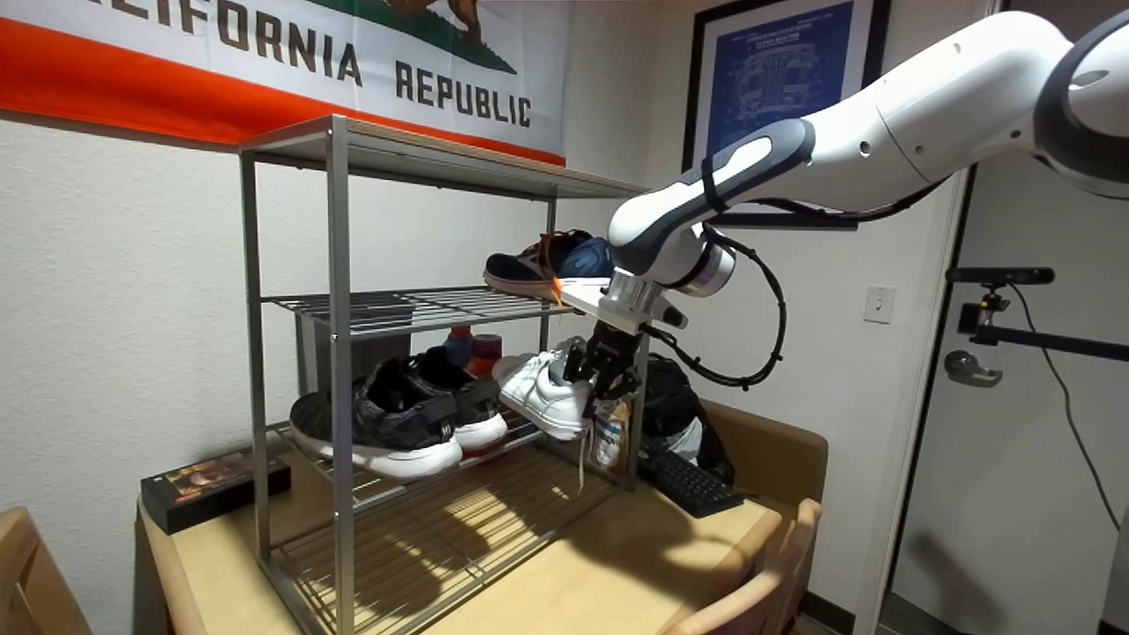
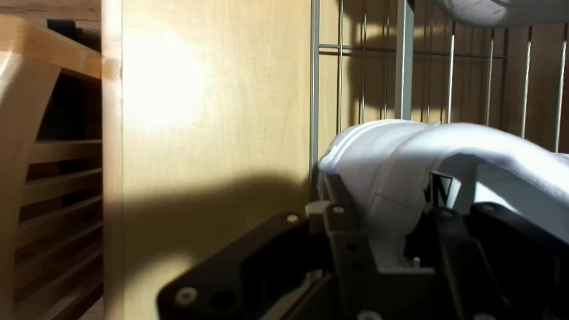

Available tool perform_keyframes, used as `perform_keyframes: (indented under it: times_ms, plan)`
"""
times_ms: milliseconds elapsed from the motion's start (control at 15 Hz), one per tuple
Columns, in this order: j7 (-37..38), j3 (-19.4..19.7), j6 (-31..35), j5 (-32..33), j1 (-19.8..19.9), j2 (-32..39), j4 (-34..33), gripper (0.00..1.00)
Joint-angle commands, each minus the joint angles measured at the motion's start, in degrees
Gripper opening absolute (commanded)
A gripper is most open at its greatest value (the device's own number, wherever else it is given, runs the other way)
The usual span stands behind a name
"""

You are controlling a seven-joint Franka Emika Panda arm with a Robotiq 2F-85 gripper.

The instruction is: Pick up the white tennis shoe from the third shelf and place it on the second shelf

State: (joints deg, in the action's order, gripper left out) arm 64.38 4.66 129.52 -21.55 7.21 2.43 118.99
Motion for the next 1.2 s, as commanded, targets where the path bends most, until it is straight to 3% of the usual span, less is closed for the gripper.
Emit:
perform_keyframes:
  times_ms: [0, 133, 200, 1133]
  plan:
    - [0.0, 0.6, -0.1, 0.0, -0.5, 0.0, -0.1, 0.11]
    - [0.0, 0.6, -0.1, 0.0, -0.5, 0.0, -0.1, 0.11]
    - [0.1, 0.5, 0.2, -0.2, -0.6, -0.1, 0.1, 0.03]
    - [-0.8, 1.8, -1.4, -7.9, 0.3, 0.1, -3.3, 0.03]
